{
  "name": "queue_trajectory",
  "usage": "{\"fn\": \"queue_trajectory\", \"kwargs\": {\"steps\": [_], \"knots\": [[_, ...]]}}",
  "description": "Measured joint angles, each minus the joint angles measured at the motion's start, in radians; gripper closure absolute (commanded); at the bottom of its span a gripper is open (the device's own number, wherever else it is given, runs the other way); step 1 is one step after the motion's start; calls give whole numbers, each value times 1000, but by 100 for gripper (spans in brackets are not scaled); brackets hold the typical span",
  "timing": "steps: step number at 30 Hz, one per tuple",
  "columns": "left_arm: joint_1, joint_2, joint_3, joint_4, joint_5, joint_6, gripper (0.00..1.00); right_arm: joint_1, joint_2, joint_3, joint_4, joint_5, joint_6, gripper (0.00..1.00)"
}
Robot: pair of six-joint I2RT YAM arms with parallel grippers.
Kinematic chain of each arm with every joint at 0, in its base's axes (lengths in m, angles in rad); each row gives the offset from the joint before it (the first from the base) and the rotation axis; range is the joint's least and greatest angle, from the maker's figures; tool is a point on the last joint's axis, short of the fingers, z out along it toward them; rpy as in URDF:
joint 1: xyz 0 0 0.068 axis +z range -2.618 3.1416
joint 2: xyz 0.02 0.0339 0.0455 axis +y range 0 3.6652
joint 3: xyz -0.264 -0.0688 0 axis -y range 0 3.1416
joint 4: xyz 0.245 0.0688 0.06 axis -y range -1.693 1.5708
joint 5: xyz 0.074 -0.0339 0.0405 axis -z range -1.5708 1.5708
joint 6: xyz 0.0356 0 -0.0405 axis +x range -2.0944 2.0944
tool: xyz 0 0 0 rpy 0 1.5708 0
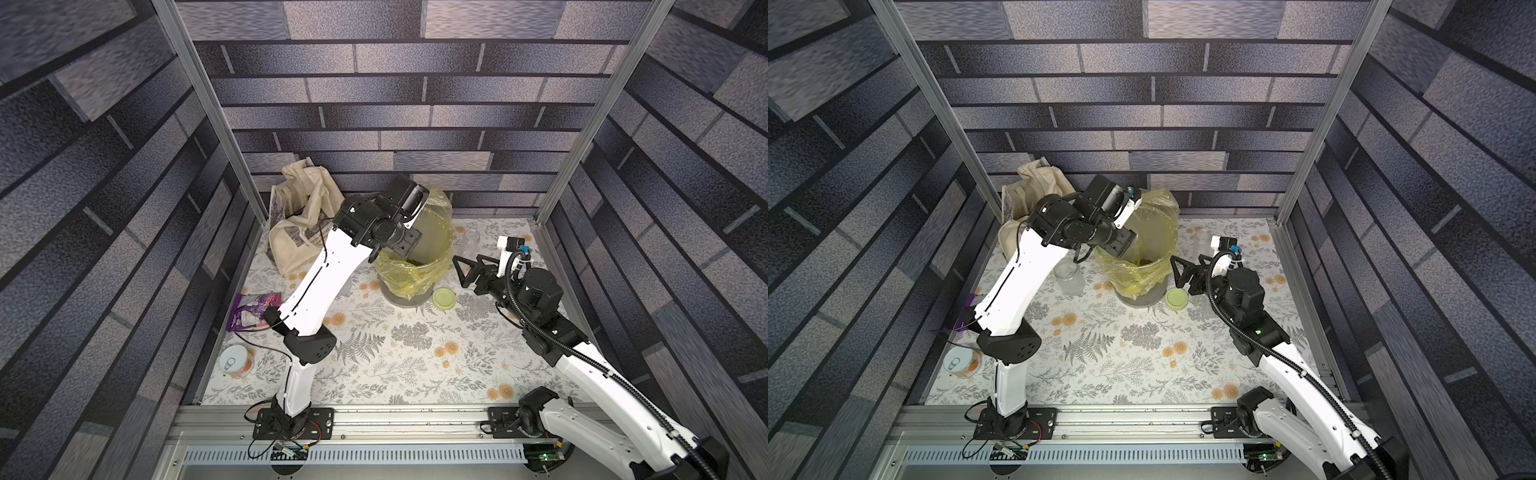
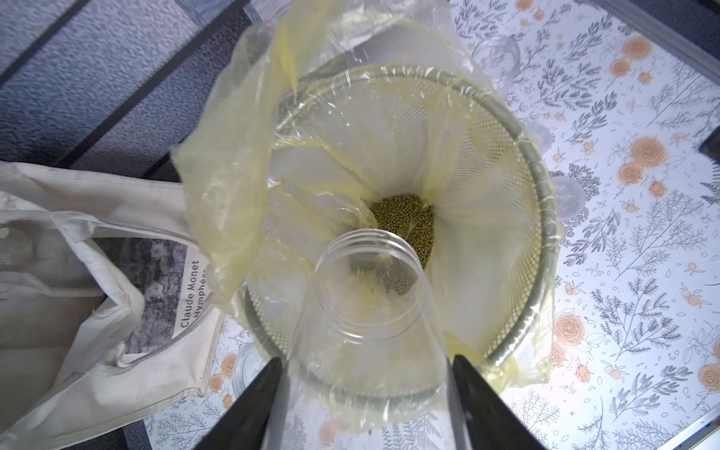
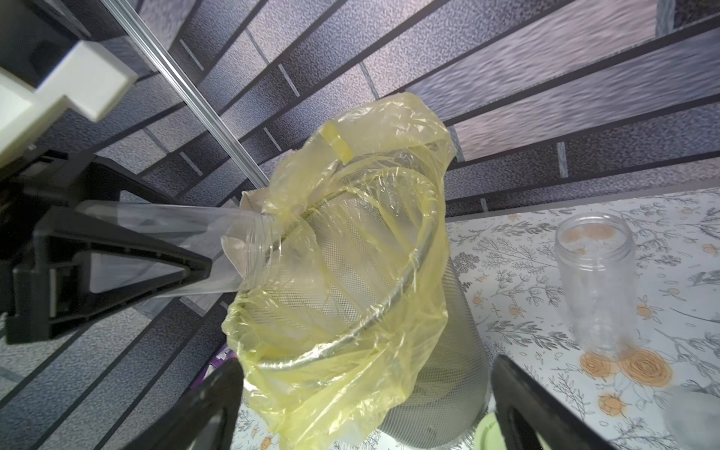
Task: Empty moldy mung beans from jars
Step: Pour the moldy mung beans from the jar into the trash bin.
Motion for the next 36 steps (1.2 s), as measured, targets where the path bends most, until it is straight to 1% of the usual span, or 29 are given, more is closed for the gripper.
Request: {"fn": "queue_trajectory", "kwargs": {"steps": [2,4,6,9,10,12,13,15,19,24,29,33,36], "knots": [[0,-96,-114,83,12,5,39,0,-15,-8,23,-11,16,0],[-2,-230,-307,218,32,18,38,0,-23,-8,47,-24,43,0],[-10,-371,-540,399,55,30,38,0,-20,-5,64,-45,74,0],[-18,-585,-941,757,121,49,38,0,-3,3,95,-81,128,0],[-18,-634,-1050,863,145,53,38,0,2,4,115,-93,151,0],[-21,-681,-1190,1038,186,56,38,0,14,5,165,-115,200,0],[-23,-688,-1247,1131,210,57,38,0,24,6,198,-129,226,2],[-25,-689,-1334,1297,250,58,38,0,43,12,251,-154,266,5],[-42,-685,-1439,1547,299,58,38,0,80,39,340,-203,328,7],[-56,-673,-1454,1789,349,58,37,0,107,93,380,-228,370,7],[-64,-672,-1462,1927,400,58,37,0,129,113,423,-240,407,10],[-61,-667,-1483,1989,418,55,37,1,150,137,450,-273,436,14],[-61,-657,-1506,2018,454,53,37,4,164,157,473,-290,448,14]]}}
